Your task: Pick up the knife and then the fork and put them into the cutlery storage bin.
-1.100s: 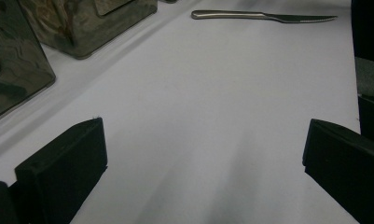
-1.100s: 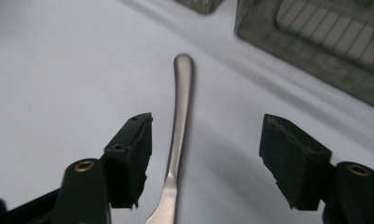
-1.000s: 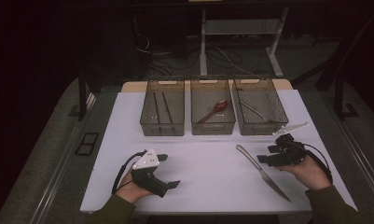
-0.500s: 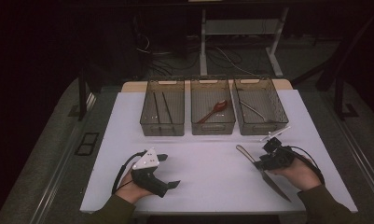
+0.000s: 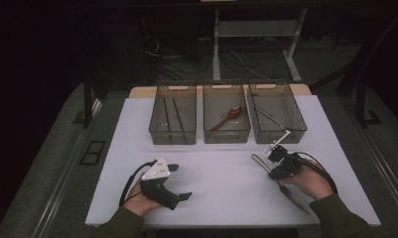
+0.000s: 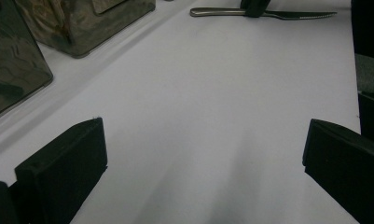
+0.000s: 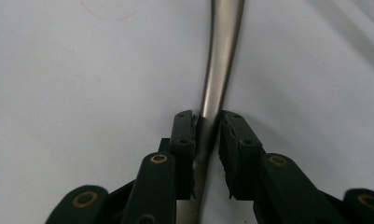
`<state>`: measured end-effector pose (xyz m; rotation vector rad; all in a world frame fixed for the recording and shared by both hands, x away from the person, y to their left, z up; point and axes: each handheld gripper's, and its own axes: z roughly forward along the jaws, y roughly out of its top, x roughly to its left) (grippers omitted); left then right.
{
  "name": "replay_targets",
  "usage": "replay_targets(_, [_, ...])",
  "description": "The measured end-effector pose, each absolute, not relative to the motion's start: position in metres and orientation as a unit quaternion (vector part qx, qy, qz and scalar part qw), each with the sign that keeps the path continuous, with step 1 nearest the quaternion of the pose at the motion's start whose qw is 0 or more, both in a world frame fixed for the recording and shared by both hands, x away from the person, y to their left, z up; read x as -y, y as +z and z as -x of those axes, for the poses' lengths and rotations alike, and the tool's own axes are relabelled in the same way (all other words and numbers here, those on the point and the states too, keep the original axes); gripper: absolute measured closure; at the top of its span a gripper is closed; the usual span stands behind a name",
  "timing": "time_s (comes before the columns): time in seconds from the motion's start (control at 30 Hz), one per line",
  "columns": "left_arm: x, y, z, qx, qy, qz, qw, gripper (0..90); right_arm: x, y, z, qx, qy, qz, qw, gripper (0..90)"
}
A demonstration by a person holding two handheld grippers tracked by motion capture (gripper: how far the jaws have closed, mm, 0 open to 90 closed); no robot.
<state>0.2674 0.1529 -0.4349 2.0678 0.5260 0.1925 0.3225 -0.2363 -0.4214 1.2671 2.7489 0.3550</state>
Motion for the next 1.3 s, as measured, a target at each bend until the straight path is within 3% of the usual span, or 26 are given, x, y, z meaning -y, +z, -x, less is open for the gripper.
replay_targets(0.53, [-0.153, -0.435, -0.267, -0.212, 0.079, -0.85, 0.476, 0.0, 0.228, -0.421, -0.327, -0.916, 0.084, -0.389, 0.045, 80.0])
replay_targets(0.7, [-0.153, -0.435, -0.267, -0.214, 0.08, -0.848, 0.479, 0.0, 0.238, -0.42, -0.328, -0.913, 0.12, -0.388, 0.037, 80.0])
replay_targets(1.3, [-0.155, -0.434, -0.268, -0.215, 0.081, -0.848, 0.478, 0.0, 0.287, -0.384, -0.323, -0.843, 0.306, -0.435, 0.085, 79.9])
